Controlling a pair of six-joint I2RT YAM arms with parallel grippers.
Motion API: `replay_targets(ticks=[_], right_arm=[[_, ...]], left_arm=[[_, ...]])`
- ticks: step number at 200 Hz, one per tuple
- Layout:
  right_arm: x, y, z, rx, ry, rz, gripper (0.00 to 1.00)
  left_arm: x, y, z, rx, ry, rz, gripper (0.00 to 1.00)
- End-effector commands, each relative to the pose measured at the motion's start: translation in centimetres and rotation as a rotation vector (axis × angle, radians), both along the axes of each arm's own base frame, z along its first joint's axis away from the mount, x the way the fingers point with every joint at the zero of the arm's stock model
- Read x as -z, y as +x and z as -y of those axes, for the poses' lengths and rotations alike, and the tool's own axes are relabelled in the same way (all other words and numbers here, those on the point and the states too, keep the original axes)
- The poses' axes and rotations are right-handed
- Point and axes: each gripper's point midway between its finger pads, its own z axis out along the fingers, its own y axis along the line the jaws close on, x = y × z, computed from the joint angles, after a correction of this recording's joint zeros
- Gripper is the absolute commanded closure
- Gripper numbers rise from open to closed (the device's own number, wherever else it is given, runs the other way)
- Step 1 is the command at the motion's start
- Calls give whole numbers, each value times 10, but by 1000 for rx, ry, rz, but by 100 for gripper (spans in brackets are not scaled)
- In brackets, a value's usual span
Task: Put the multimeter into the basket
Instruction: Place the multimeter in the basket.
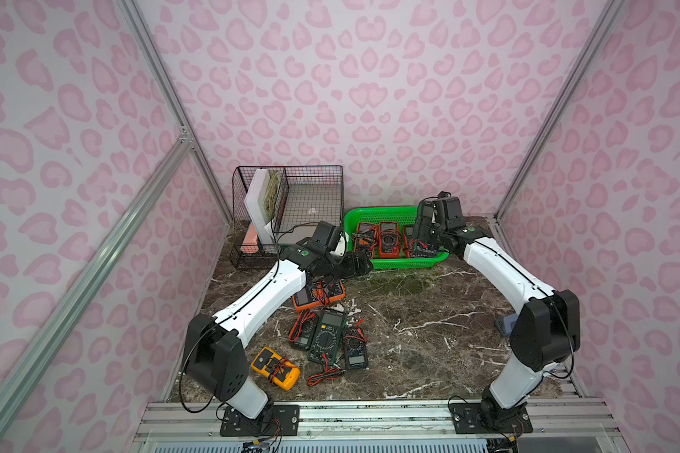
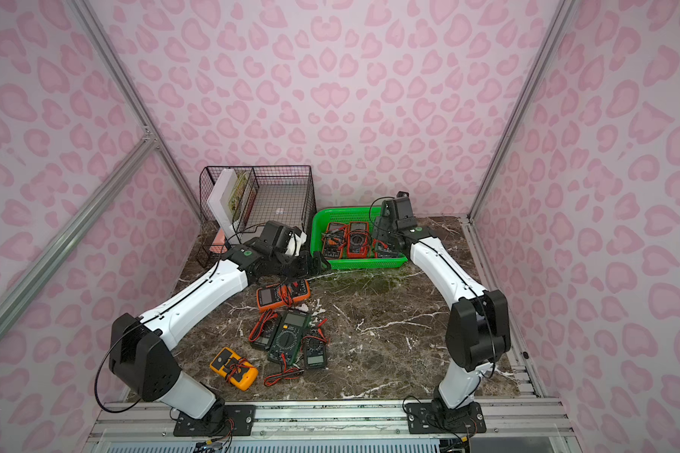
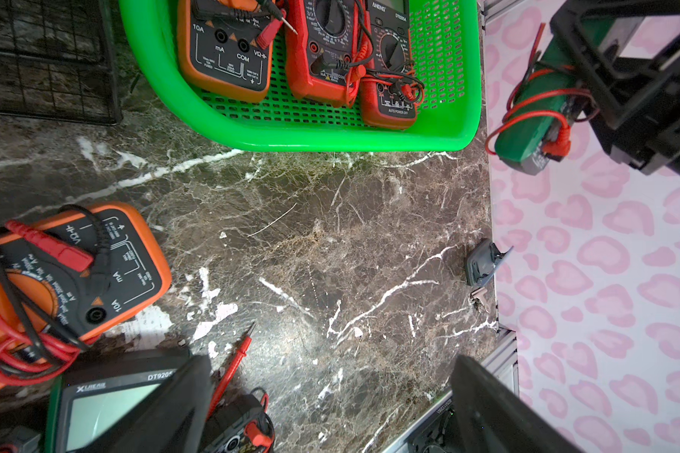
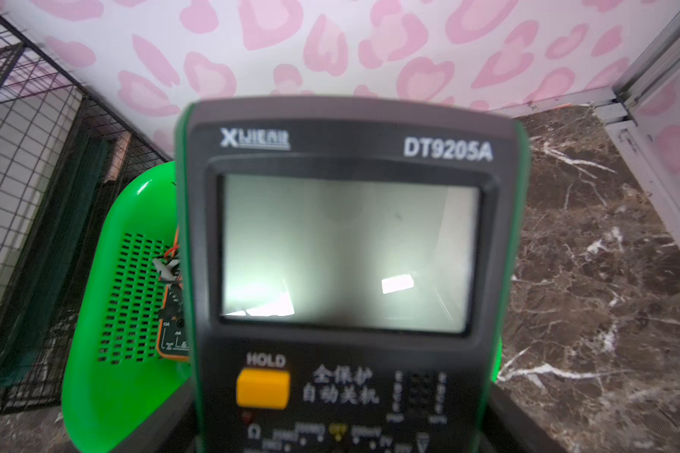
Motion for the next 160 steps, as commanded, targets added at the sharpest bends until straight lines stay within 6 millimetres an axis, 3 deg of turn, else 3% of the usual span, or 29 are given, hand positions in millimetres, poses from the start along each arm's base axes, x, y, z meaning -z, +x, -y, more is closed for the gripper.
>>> replay_targets(ticks=[1,55,92,160], right_arm=[[-17,23,6,11,-11,86,41],[-13,64,10,-4,-68,152,40],[5,90,3,-38,-113,137,40],[54,103,-1,-66,-170,54,39]], left_arm=[[-1,0,-1,7,7,6,1],[4,1,1,15,7,-15,2],[3,2,-3,5,17,-11,1],[8,2,-7,-13,31,-23,1]])
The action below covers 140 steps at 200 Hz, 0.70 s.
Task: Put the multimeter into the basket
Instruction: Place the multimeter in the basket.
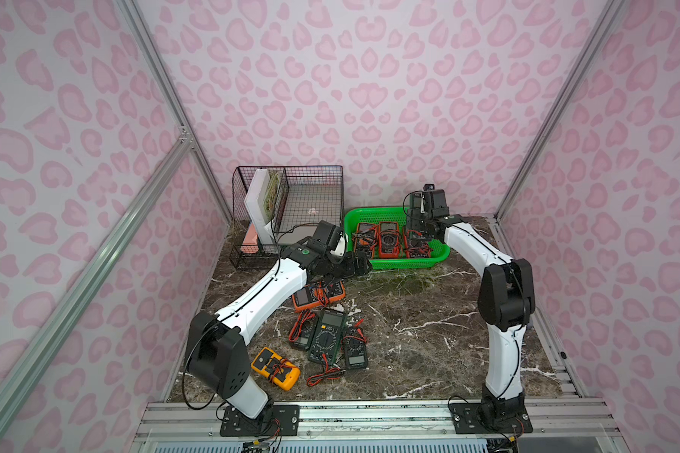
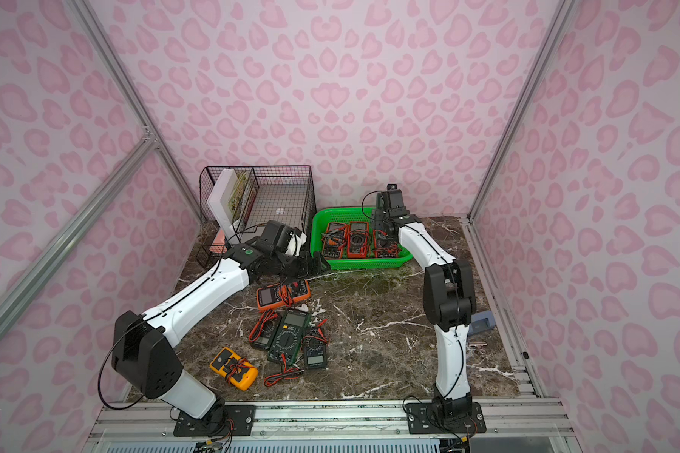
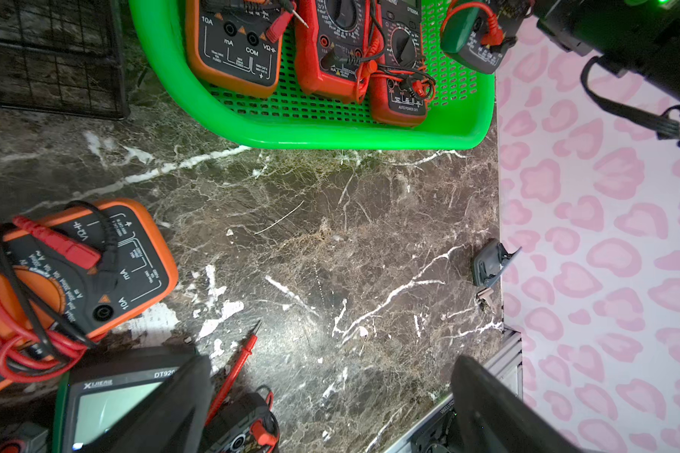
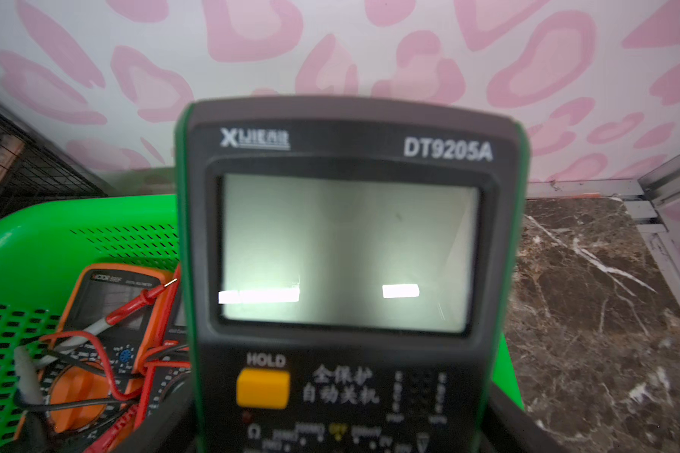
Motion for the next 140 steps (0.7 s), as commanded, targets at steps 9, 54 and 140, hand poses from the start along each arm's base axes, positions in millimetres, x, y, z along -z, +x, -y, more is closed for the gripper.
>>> replay_targets(ticks=[9,54,140], right_arm=[[6,5,-1,-11,-19,5,38],[42,-2,-2,-29,-37,-98,37],[72,-46,9,-18,-34,-176,35]], left_arm=[[3,-1,-3,-3,16,-10,1],[6,0,0,2,11,-18,2],[5,-2,0,15,5,-16,1]])
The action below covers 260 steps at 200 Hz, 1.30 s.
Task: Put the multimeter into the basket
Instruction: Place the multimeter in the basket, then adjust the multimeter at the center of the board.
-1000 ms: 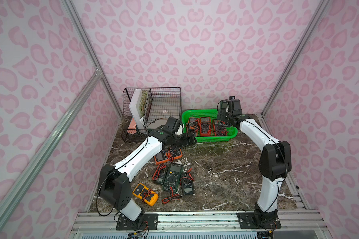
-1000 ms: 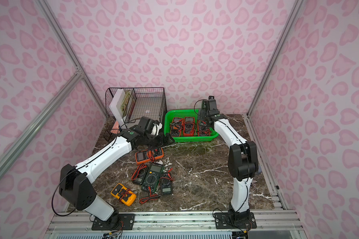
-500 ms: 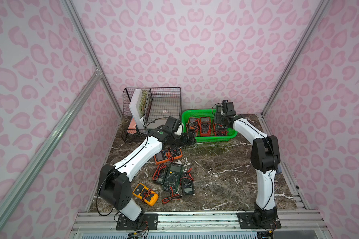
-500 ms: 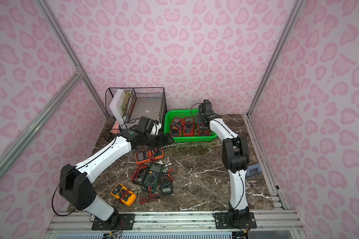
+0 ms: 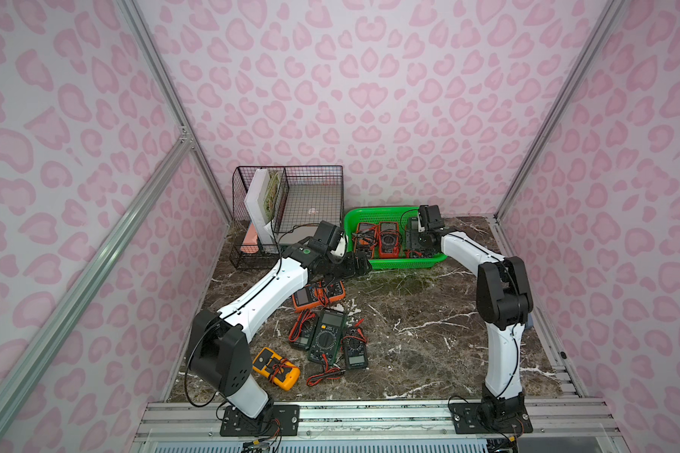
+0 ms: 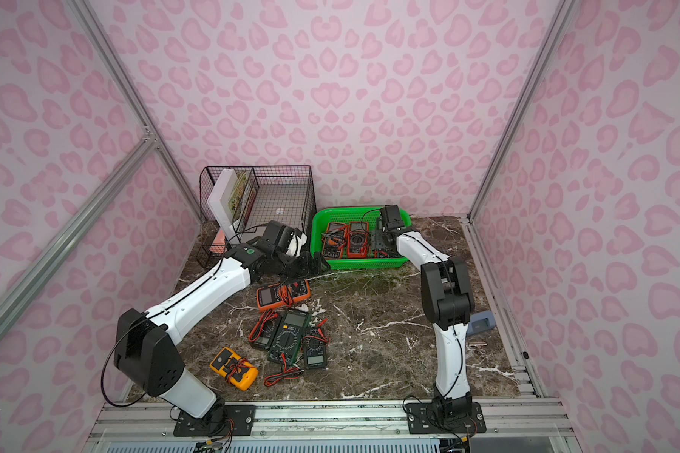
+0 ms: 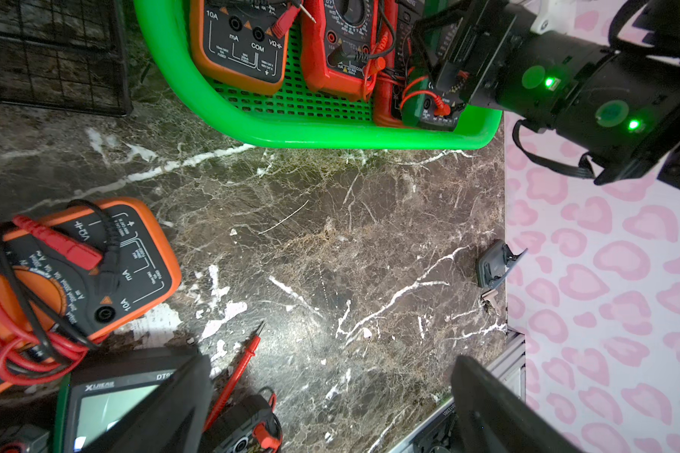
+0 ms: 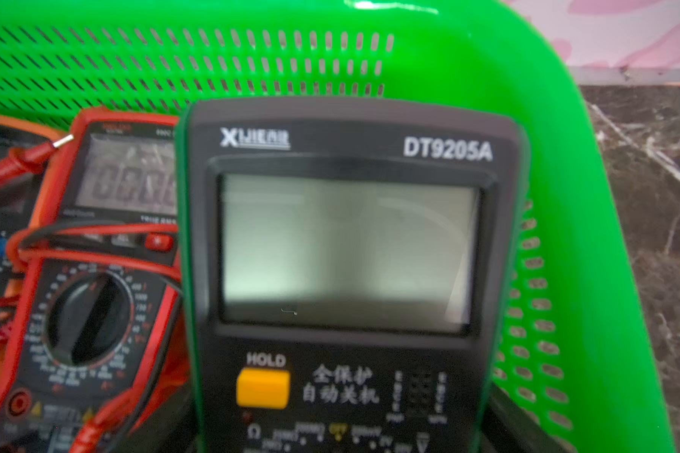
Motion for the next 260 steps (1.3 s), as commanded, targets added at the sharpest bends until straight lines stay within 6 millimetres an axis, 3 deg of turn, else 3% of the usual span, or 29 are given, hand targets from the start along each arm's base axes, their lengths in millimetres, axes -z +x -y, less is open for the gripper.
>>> replay_targets(ticks=[1,11,34,55,121,167,217,258,260], right_arm=[[-3,-7,3,12,13,12,34],[-1,-12,4,14,8,6,30],[1,-20,9,29,0,-5,11],[-2,-22,10,38,3,-4,1],[-24,-20,9,45,29,24,1],[-51,-28,8,43,59,54,1],[-78,-58,4,40,118,78,1],[-92,-91,-12,19,148,83,1],[-83,-96,-12,19,141,64,1]], left_arm=[[-1,-4,0,17,-1,-3,1],[1,-5,0,18,-1,-5,1],[1,-7,0,18,-9,-6,1],[1,-8,-1,16,-10,-7,1],[-3,-12,-7,5,-3,7,1],[-5,-15,-9,-2,-1,13,2],[4,-28,-21,-9,31,-10,1],[11,-43,-37,-10,99,-24,1],[12,-44,-38,-9,103,-25,2]])
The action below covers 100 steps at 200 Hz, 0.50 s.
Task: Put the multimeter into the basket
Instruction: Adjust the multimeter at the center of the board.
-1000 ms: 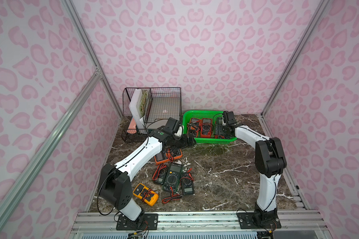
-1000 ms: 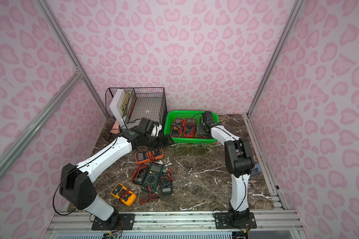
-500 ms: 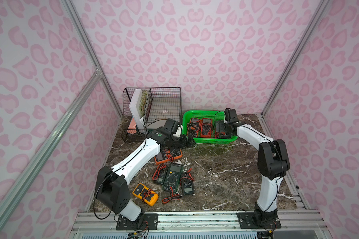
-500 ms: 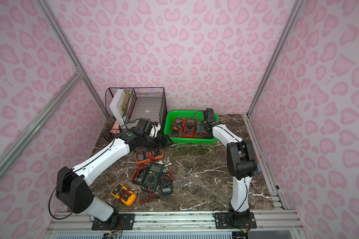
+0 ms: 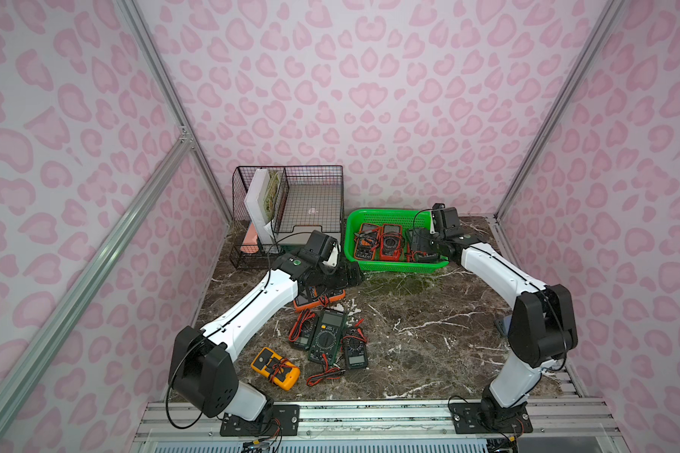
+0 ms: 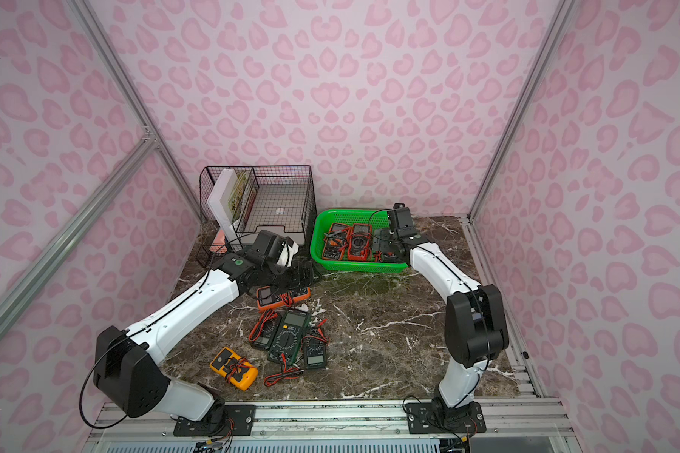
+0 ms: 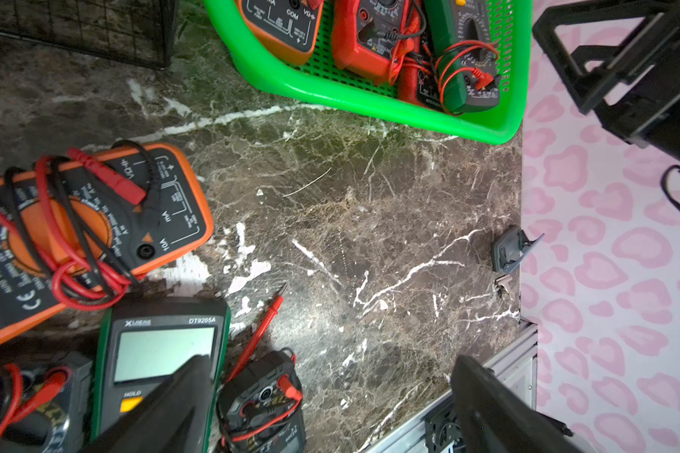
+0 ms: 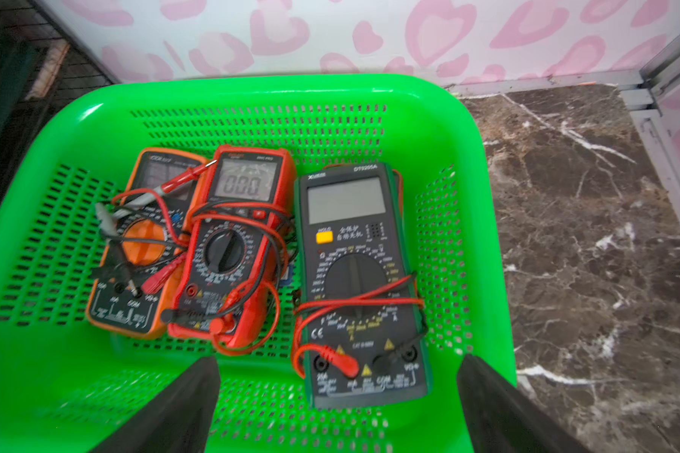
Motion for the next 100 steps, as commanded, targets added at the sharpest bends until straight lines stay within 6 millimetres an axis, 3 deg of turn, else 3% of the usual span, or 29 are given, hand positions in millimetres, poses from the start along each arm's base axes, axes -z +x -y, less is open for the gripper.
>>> replay_targets(ticks=[1,100], right_arm=[[2,-21,-7,3,20,-20,1],[30,-116,-65,-98,63,-105,1]], left_arm=[[7,-9,-13,4,66,-7,2],[37,-45,-58,-46,223,-47,1]])
